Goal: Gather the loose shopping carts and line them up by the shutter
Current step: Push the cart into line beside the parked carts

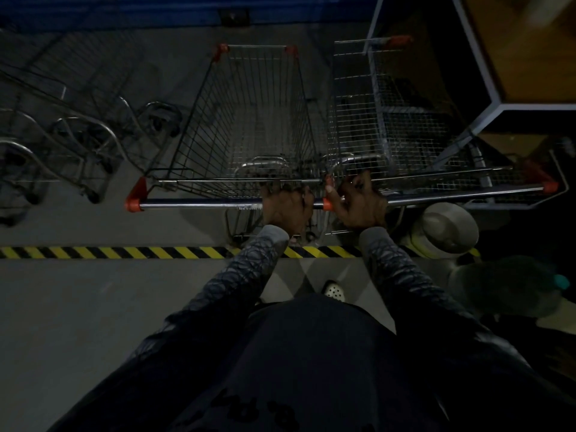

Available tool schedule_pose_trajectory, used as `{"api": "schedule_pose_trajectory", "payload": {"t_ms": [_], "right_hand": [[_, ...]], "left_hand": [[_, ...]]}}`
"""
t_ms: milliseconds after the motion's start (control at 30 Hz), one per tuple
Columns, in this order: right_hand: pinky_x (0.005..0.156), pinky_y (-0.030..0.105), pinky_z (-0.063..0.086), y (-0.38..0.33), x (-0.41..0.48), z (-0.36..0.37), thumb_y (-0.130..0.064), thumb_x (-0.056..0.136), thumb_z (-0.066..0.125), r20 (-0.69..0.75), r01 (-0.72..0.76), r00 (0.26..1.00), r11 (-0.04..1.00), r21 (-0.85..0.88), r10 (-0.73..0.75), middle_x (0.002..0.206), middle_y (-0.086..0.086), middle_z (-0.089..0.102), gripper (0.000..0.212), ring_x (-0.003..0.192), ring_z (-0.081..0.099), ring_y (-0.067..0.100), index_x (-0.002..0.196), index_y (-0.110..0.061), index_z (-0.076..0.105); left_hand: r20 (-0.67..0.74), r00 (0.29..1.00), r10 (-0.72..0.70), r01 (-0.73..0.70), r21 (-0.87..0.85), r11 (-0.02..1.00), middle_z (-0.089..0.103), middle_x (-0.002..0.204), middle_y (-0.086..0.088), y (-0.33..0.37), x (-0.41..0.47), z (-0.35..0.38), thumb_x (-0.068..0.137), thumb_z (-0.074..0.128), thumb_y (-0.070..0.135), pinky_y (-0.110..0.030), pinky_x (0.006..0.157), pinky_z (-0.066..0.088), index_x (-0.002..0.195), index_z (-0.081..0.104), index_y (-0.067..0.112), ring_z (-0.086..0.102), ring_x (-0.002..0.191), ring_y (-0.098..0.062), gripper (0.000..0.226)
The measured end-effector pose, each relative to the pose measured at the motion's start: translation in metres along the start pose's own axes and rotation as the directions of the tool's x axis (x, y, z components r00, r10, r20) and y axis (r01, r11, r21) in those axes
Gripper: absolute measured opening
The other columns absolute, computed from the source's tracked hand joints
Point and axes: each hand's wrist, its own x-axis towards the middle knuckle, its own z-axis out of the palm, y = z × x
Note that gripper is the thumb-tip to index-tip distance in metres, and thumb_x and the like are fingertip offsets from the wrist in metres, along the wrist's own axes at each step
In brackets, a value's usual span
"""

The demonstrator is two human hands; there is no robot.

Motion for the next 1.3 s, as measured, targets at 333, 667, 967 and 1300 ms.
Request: {"api": "schedule_pose_trajectory", "payload": {"t_ms": [333, 667, 967, 1300], "right_hand": [[0.052, 0.029, 0.043, -0.007, 0.001, 0.013, -0.043, 0.104, 0.043, -0.004, -0.006, 1.000, 0.998, -0.055, 0.006, 0.105, 0.010, 0.059, 0.038, 0.056, 0.059, 0.031, 0.106, -0.024, 0.076], [0.053, 0.034, 0.050, -0.017, 0.004, 0.008, -0.054, 0.101, 0.049, -0.003, 0.012, 1.000, 0.999, -0.031, -0.012, 0.120, 0.012, 0.056, 0.038, 0.069, 0.062, 0.032, 0.107, -0.021, 0.067], [0.045, 0.029, 0.036, -0.023, 0.007, 0.009, -0.038, 0.108, 0.036, 0.054, 0.078, 0.995, 0.993, 0.086, -0.083, 0.112, 0.010, 0.057, 0.038, 0.054, 0.054, 0.030, 0.103, -0.015, 0.066], [0.047, 0.027, 0.039, -0.019, 0.004, 0.002, -0.033, 0.106, 0.044, 0.017, 0.133, 0.990, 0.979, 0.151, -0.137, 0.109, 0.008, 0.059, 0.028, 0.057, 0.059, 0.030, 0.106, -0.017, 0.068]], "left_hand": [[-0.039, 0.999, 0.023, -0.024, -0.021, 0.999, 0.073, 0.100, -0.011, 0.001, -0.003, 0.001, 0.099, 0.030, 0.040, -0.052, 0.095, 0.039, 0.103, 0.070, 0.017, 0.058, 0.105, -0.037, 0.047], [-0.159, 0.987, 0.023, -0.035, -0.072, 0.997, 0.067, 0.123, -0.011, -0.002, -0.002, 0.011, 0.099, 0.031, 0.037, -0.051, 0.096, 0.039, 0.122, 0.067, 0.015, 0.055, 0.113, -0.038, 0.048], [-0.154, 0.988, 0.028, -0.037, -0.054, 0.998, 0.073, 0.101, -0.014, -0.001, 0.000, 0.009, 0.098, 0.031, 0.036, -0.053, 0.094, 0.041, 0.100, 0.073, 0.012, 0.060, 0.100, -0.039, 0.048], [-0.252, 0.968, -0.001, -0.015, -0.060, 0.998, 0.070, 0.067, -0.012, -0.001, 0.000, 0.008, 0.091, 0.052, 0.030, -0.045, 0.087, 0.041, 0.067, 0.070, 0.009, 0.063, 0.077, -0.034, 0.037]]}}
